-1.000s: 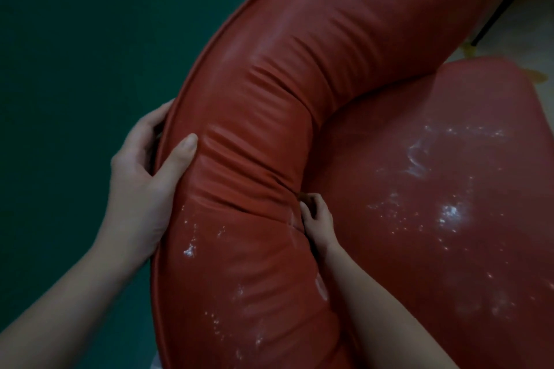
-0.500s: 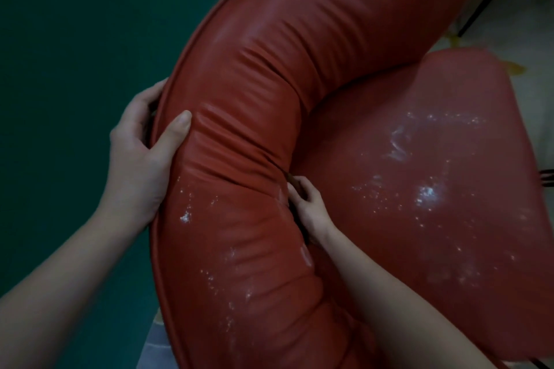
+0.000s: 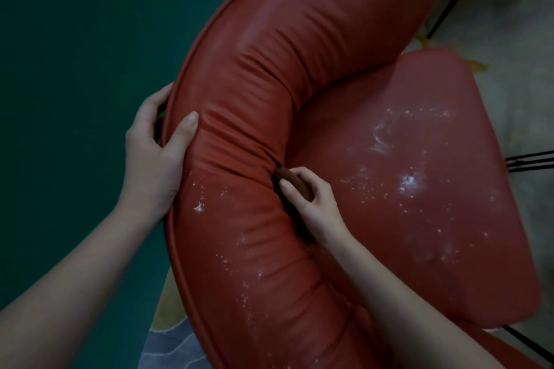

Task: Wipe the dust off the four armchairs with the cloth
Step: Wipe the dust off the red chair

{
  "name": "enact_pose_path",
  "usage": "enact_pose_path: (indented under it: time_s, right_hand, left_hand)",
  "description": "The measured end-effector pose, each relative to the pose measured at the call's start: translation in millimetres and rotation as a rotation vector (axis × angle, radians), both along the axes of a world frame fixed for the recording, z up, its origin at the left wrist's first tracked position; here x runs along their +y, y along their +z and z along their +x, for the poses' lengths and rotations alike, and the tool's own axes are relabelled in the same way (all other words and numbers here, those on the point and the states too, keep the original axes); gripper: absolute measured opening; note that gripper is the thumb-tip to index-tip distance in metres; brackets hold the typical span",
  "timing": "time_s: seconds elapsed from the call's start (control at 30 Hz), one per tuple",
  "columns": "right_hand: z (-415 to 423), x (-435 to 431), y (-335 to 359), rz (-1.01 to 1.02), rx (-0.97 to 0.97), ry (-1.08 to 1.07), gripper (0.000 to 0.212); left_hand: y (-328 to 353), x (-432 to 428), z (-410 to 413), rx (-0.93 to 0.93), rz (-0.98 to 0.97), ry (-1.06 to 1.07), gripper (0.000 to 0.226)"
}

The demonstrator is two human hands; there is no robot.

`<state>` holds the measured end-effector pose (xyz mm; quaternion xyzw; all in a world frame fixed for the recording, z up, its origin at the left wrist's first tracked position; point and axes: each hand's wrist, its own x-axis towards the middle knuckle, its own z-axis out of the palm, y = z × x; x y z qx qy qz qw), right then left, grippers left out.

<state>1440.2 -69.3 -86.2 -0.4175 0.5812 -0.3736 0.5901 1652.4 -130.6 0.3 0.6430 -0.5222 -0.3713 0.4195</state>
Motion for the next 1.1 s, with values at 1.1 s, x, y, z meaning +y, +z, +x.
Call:
enact_pose_path:
  time_s: [1.1]
  right_hand:
    - [12.0, 11.1, 78.1, -0.176, 0.057, 0.069, 0.003]
  left_hand:
    - [5.1, 0.8, -1.1, -0.019, 0.029, 0.007, 0.050]
